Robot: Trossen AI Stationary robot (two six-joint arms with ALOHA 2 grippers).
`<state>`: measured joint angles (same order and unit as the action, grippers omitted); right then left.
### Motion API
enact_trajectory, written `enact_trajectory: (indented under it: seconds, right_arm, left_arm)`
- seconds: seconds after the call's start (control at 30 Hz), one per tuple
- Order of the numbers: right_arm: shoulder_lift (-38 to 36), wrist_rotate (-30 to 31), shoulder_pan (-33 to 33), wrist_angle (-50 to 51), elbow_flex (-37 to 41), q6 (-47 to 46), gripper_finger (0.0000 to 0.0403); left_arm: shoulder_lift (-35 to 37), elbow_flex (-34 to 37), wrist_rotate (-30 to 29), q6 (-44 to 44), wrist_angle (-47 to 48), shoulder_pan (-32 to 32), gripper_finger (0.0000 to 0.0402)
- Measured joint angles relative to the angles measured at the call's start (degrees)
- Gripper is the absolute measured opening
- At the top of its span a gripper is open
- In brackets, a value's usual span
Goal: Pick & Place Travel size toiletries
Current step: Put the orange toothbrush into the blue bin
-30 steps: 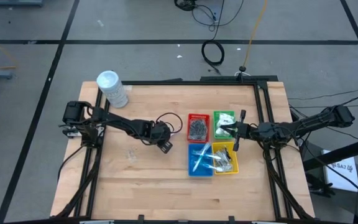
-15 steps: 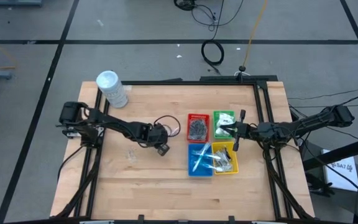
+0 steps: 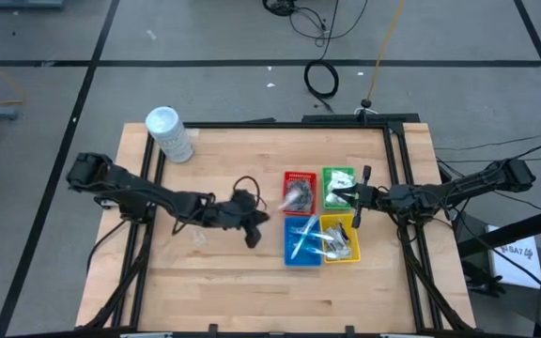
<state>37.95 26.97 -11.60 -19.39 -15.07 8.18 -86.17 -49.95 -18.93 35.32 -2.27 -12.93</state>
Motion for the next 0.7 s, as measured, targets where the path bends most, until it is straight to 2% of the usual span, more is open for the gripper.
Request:
enact_trajectory:
  seconds: [0.17,0.27,0.4,0.5,0.7]
  right_arm:
    - [0.0,0.0,0.0,-0.3,0.0,0.0,0.0]
    - [0.0,0.0,0.0,-0.5,0.0,0.0,0.0]
    - [0.0,0.0,0.0,-0.8,0.0,0.0,0.0]
    - [0.0,0.0,0.0,-0.9,0.0,0.0,0.0]
    - [0.0,0.0,0.0,-0.9,0.0,0.0,0.0]
  left_arm:
    - [-6.4,-0.2,3.5,-2.2,-17.3,-1.1,0.0003]
    - [-12.4,-1.5,5.9,-0.5,-21.4,-0.9,0.0003]
    - [-19.7,-8.0,10.5,0.8,-20.4,-0.8,0.0003]
    - [-24.1,-14.1,14.4,0.8,-15.0,-0.6,0.0006]
    - [-28.8,-22.6,13.8,4.0,-6.4,-0.5,0.0007]
